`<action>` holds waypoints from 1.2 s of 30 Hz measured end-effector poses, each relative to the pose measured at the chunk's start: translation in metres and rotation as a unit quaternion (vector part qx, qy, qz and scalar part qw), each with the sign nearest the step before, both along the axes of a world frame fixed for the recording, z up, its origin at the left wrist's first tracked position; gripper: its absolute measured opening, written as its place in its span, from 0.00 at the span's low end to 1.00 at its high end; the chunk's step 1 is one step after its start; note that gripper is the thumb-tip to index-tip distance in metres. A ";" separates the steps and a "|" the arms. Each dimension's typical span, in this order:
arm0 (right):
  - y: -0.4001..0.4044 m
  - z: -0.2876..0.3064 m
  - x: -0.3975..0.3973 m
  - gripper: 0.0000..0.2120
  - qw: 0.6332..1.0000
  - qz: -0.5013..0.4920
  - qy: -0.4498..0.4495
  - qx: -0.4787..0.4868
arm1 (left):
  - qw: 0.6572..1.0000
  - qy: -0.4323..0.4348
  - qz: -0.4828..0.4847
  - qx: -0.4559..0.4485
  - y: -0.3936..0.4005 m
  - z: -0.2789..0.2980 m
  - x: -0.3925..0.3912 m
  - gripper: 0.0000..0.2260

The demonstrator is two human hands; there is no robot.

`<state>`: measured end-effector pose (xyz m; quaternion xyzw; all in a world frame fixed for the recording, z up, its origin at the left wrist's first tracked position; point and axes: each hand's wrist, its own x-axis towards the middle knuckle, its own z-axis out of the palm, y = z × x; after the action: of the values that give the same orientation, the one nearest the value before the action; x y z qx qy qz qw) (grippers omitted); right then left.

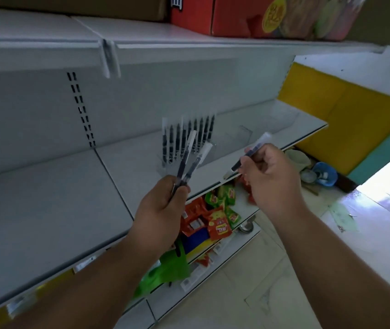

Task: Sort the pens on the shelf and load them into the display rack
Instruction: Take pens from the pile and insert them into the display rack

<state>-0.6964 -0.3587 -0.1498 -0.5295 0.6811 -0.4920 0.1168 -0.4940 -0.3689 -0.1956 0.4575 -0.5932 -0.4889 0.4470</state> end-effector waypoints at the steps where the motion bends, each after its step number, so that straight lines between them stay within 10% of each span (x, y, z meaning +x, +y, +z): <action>1: -0.011 0.000 -0.007 0.07 1.000 0.011 0.017 -0.007 | 1.000 0.007 0.011 0.003 -0.005 -0.001 -0.004 0.08; 21: -0.197 0.002 -0.090 0.07 0.956 0.270 0.116 -0.003 | 0.956 0.072 0.284 0.026 -0.038 -0.023 -0.129 0.08; 36: -0.212 0.020 -0.100 0.06 0.932 0.299 0.207 0.011 | 0.950 0.093 0.297 0.022 -0.039 -0.024 -0.147 0.07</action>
<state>-0.7961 -0.5703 -0.1298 -0.7974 0.5059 -0.3062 0.1203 -0.6410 -0.4081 -0.2192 0.5752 -0.3750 -0.3876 0.6150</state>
